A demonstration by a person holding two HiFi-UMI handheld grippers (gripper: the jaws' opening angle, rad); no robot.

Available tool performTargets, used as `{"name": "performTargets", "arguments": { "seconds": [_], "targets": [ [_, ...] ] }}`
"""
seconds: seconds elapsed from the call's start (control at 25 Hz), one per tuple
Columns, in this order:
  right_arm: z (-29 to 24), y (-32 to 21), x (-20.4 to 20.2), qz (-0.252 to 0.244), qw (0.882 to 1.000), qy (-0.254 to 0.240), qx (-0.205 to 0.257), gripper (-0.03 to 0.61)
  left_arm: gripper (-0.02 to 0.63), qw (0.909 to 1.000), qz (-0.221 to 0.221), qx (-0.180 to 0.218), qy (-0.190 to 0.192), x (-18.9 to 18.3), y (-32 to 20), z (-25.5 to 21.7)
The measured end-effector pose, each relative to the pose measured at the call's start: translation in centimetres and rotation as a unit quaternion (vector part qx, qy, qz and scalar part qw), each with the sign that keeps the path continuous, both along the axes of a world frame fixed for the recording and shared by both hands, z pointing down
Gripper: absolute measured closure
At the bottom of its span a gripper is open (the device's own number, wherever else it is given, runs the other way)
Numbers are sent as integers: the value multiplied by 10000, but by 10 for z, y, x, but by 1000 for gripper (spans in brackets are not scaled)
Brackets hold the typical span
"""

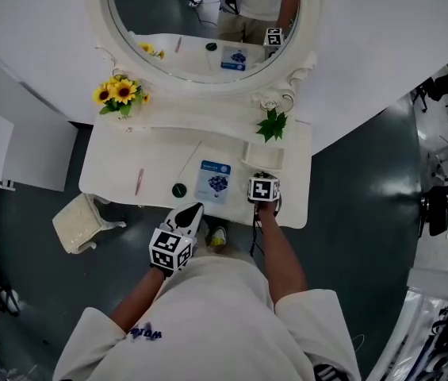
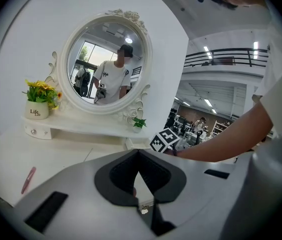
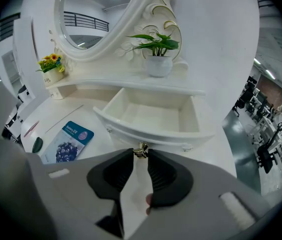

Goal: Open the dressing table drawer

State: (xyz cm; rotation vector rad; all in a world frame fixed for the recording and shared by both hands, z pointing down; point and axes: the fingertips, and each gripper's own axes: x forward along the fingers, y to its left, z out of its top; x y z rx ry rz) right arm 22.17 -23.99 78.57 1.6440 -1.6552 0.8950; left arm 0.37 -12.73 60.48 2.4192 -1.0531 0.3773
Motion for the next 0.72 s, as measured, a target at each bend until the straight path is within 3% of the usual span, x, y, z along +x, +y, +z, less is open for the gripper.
{"name": "performTargets", "arguments": {
  "seconds": [0.56,0.72],
  "targets": [
    [-1,-1,-2,728,9968,-256,191,477,606,9997,242,41,-12,14,-2,-7],
    [-2,-8,1,260,9995,-93,120,479,606,9998,204,47,15,13,-6,-8]
  ]
}}
